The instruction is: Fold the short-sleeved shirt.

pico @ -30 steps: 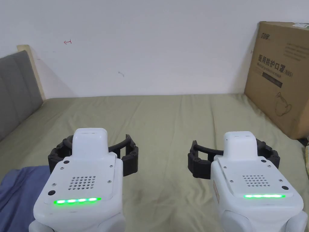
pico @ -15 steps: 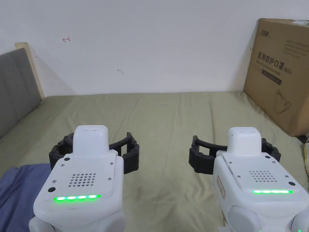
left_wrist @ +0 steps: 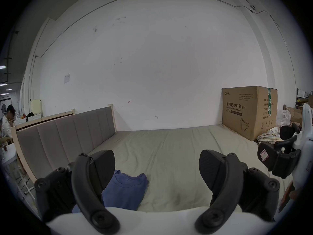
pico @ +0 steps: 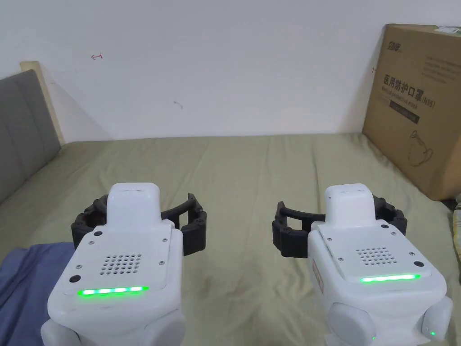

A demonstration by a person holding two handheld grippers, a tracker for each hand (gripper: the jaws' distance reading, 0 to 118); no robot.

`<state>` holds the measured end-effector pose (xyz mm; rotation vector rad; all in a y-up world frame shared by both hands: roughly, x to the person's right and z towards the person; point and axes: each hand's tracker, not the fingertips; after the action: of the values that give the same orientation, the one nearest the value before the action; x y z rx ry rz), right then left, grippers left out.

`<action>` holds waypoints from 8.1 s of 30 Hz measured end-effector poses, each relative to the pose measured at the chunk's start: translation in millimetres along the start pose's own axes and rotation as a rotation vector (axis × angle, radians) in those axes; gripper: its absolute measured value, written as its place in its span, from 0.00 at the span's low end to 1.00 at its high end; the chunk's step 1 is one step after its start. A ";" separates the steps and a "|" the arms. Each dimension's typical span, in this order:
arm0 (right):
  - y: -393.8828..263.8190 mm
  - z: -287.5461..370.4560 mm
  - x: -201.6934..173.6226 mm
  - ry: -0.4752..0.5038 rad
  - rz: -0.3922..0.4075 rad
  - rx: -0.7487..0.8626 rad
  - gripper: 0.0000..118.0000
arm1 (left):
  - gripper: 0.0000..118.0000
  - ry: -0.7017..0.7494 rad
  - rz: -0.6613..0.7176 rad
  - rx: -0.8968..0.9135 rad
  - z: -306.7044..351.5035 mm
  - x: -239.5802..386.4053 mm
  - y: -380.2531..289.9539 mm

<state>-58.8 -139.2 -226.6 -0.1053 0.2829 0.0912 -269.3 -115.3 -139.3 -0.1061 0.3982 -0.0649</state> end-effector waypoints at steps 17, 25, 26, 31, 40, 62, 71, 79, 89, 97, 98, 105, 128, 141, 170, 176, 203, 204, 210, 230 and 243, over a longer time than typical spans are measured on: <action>-1.3 4.4 14.2 -0.036 -0.096 0.009 1.00 | 0.89 0.000 -0.001 -0.006 0.0 0.5 -2.3; -7.4 0.4 7.8 -0.054 0.000 0.068 1.00 | 0.89 0.001 -0.001 -0.009 0.3 1.4 -3.2; -9.0 1.4 8.4 -0.035 0.001 0.079 1.00 | 0.89 0.002 -0.003 -0.009 0.2 1.7 -3.3; -9.0 0.3 7.9 -0.009 -0.016 0.053 1.00 | 0.89 -0.002 -0.002 -0.012 0.1 2.4 -3.7; -2.0 7.3 18.9 0.011 -0.108 0.059 1.00 | 0.89 -0.005 0.003 -0.015 -0.5 1.7 -6.1; -0.1 9.1 8.7 -0.027 -0.007 0.031 0.73 | 0.32 -0.015 -0.005 -0.024 0.2 2.6 -4.1; -8.4 3.9 10.1 -0.026 -0.046 0.001 0.01 | 0.00 -0.063 -0.034 0.001 3.6 8.2 -3.1; 3.1 -4.1 1.2 0.017 -0.098 -0.010 0.01 | 0.00 -0.028 0.001 -0.040 1.5 -14.7 -4.7; 16.3 -32.4 -122.2 0.403 -0.099 -0.067 0.01 | 0.00 0.343 -0.032 -0.103 37.9 -134.1 -9.7; 8.7 -31.5 -205.8 0.623 -0.070 -0.139 0.01 | 0.00 0.505 0.024 -0.182 57.3 -193.8 -23.2; 7.5 -32.3 -209.9 0.626 -0.060 -0.150 0.01 | 0.00 0.504 0.025 -0.187 54.4 -195.8 -25.3; -8.2 -48.5 -215.7 0.637 -0.046 -0.223 0.01 | 0.00 0.416 0.123 -0.380 -6.5 -218.3 -58.1; -93.7 -120.8 -230.6 0.567 -0.053 -0.552 0.01 | 0.56 0.116 0.237 -1.025 -216.6 -235.5 -215.1; -77.0 -105.8 -203.1 0.546 -0.065 -0.528 0.01 | 0.05 0.082 0.427 -0.988 -191.0 -242.3 -171.3; -20.2 -4.1 143.3 -0.164 -0.182 -0.370 0.01 | 0.05 -0.786 0.148 -0.868 -144.8 218.1 -88.8; -44.1 -7.1 148.4 -0.160 -0.188 -0.451 0.01 | 0.05 -0.752 0.113 -1.012 -105.9 233.7 -174.6; -85.2 -46.1 33.1 0.111 -0.068 -0.618 0.01 | 0.07 -0.243 0.280 -0.864 -71.0 -83.0 -157.0; -86.0 -46.5 31.7 0.114 -0.063 -0.620 0.01 | 0.12 -0.215 0.273 -0.847 -68.5 -89.5 -155.8; -89.8 -50.5 26.1 0.120 -0.045 -0.635 0.01 | 0.79 -0.161 0.280 -0.958 -76.8 -95.2 -184.8; -101.6 -239.4 81.3 0.161 -0.059 -0.864 0.65 | 0.04 -0.166 0.217 -1.024 -70.5 -63.1 -191.9; -148.2 -323.4 80.2 0.066 -0.006 -1.028 0.36 | 0.04 -0.152 0.165 -1.057 -75.2 -55.6 -189.7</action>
<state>-55.1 -317.6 -544.6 -1.1305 0.2786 0.2215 -357.8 -305.7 -164.9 -1.1128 0.2531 0.3238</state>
